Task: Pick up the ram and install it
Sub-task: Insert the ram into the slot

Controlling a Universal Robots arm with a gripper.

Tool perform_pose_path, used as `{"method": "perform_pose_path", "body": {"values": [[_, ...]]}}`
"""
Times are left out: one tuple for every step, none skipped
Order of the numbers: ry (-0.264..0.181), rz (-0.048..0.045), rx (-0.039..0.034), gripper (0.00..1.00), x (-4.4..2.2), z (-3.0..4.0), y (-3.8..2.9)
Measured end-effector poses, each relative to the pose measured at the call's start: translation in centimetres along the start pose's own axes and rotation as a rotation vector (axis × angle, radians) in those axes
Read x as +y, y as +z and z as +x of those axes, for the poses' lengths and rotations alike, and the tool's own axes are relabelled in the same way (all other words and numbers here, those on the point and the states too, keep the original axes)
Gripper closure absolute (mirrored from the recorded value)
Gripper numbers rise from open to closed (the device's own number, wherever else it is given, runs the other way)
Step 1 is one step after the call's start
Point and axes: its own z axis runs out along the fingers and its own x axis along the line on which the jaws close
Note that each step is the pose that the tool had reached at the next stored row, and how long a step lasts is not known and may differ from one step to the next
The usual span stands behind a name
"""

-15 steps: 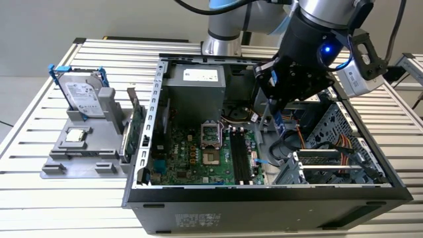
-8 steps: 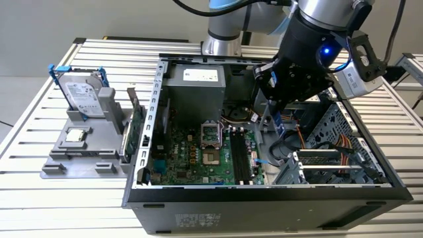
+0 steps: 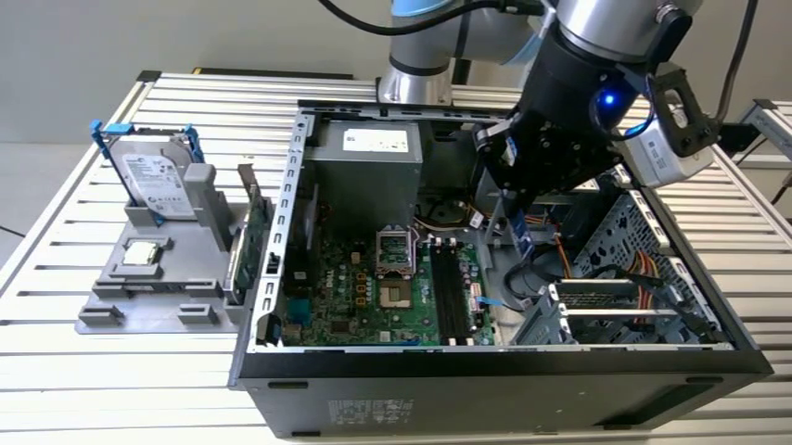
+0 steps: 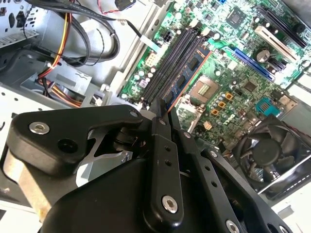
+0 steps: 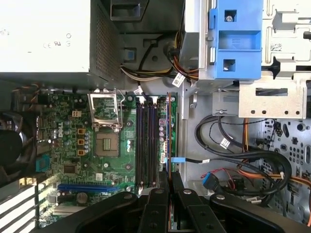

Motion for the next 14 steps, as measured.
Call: {"method": "perform_pose_path", "body": {"values": [[0.0,-0.0001,0.0,1.0,0.0,0.0,0.04],[0.0,-0.0001,0.0,1.0,0.0,-0.01,0.08],[0.0,-0.0001,0.0,1.0,0.0,-0.01,0.11],[0.0,-0.0001,0.0,1.0,0.0,-0.01,0.15],[0.0,0.0,0.0,1.0,0.0,-0.01,0.18],[0.0,0.0,0.0,1.0,0.0,-0.01,0.22],[0.0,0.0,0.0,1.0,-0.01,-0.01,0.26],[0.0,0.0,0.0,1.0,-0.01,-0.02,0.3],[0.0,0.0,0.0,1.0,-0.01,-0.02,0.34],[0.0,0.0,0.0,1.0,-0.01,-0.02,0.38],[0.001,-0.0001,0.0,1.0,-0.01,-0.02,0.42],[0.002,-0.0001,0.0,1.0,-0.01,-0.02,0.46],[0.004,-0.0001,-0.0001,1.0,-0.01,-0.02,0.5],[0.005,-0.0001,-0.0001,1.0,-0.01,-0.03,0.53]]}}
